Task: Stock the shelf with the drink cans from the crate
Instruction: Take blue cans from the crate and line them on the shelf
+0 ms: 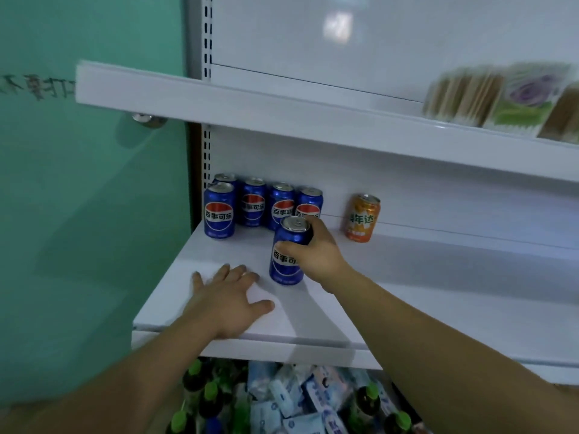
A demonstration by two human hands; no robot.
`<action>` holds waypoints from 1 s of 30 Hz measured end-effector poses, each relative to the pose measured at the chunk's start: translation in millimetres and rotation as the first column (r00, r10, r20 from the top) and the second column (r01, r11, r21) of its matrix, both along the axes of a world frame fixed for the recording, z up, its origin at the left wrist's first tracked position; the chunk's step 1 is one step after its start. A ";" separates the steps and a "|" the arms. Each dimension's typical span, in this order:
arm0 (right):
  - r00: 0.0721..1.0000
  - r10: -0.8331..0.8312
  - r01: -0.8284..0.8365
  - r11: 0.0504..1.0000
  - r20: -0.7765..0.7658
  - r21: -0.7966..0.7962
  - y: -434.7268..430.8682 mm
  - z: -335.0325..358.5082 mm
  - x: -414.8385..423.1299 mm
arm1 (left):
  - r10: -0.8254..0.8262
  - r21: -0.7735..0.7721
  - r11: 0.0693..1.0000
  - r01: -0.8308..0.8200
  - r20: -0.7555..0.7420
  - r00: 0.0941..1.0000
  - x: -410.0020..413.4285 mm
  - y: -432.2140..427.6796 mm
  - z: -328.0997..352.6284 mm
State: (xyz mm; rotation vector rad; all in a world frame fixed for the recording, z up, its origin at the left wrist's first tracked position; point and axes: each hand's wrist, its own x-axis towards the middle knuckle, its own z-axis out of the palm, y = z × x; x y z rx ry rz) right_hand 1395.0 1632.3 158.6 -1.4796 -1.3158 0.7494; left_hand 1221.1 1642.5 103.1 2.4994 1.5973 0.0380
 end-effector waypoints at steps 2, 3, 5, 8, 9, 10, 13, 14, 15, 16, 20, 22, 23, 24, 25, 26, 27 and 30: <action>1.000 0.010 -0.010 1.000 0.022 0.012 20.8 -0.5 -6.6 | -0.002 -0.002 1.000 0.002 0.006 1.000 -0.2 1.0 -0.3; 0.999 0.011 -0.012 1.000 0.030 0.013 31.6 -0.7 -9.8 | -0.005 -0.006 1.000 0.005 0.008 1.000 -0.5 1.4 -0.9; 0.999 0.027 -0.027 1.000 0.042 0.015 51.2 -0.8 -17.2 | -0.007 -0.007 1.000 0.007 0.001 1.000 -1.3 2.4 -1.7; 0.997 0.048 -0.048 0.999 0.057 0.003 75.7 -1.2 -25.6 | -0.010 -0.010 1.000 0.010 -0.011 1.000 -0.9 4.2 -3.3; 0.997 0.050 -0.051 0.999 0.056 0.001 81.9 -0.9 -27.1 | -0.011 -0.015 1.000 0.011 -0.015 1.000 -0.4 4.3 -3.9; 0.997 0.053 -0.053 0.999 0.061 0.006 87.6 -0.9 -28.7 | -0.012 -0.019 1.000 0.011 -0.018 1.000 -0.1 4.5 -4.6; 0.995 0.042 -0.045 0.999 0.088 0.028 103.3 -4.3 -32.1 | -0.012 -0.020 1.000 0.012 -0.018 1.000 0.0 4.5 -6.4; 0.995 0.030 -0.033 0.999 0.091 0.034 108.1 -6.2 -33.3 | -0.013 -0.021 1.000 0.012 -0.015 1.000 -0.1 4.7 -6.9; 0.995 0.014 -0.018 0.999 0.095 0.039 112.4 -7.8 -34.5 | -0.013 -0.024 1.000 0.013 -0.011 1.000 -0.2 5.0 -7.0; 0.996 -0.002 -0.003 0.999 0.094 0.045 116.8 -9.5 -35.7 | -0.013 -0.027 1.000 0.013 -0.010 1.000 -0.1 5.4 -6.8; 0.994 -0.040 0.032 0.996 0.099 0.080 129.9 -16.8 -40.6 | -0.018 -0.030 0.999 0.018 -0.007 1.000 -0.1 6.9 -7.8; 0.993 -0.048 0.039 0.996 0.107 0.083 133.4 -20.5 -43.5 | -0.014 -0.036 0.999 0.014 0.001 1.000 -0.9 7.8 -8.9; 0.993 -0.044 0.035 0.996 0.112 0.080 133.1 -20.8 -44.8 | -0.011 -0.037 0.999 0.011 0.003 1.000 -1.3 8.5 -9.3; 0.992 -0.035 0.027 0.997 0.121 0.070 132.5 -20.7 -45.3 | -0.007 -0.035 0.999 0.007 0.005 1.000 -1.7 9.3 -9.2; 0.991 -0.024 0.017 0.999 0.132 0.052 130.7 -19.9 -44.8 | -0.004 -0.031 1.000 0.004 0.007 1.000 -2.3 10.1 -8.9; 0.989 -0.012 0.009 1.000 0.147 0.025 125.6 -18.2 -43.3 | 0.000 -0.028 1.000 0.001 0.012 1.000 -2.7 10.5 -8.3; 0.986 -0.003 0.004 1.000 0.169 -0.005 117.6 -15.9 -40.2 | 0.005 -0.030 1.000 -0.004 0.019 1.000 -3.5 10.9 -7.6; 0.952 0.023 -0.005 0.998 0.306 -0.058 79.6 -3.0 -17.8 | 0.031 -0.066 0.997 -0.028 0.041 0.999 -5.7 14.3 -4.9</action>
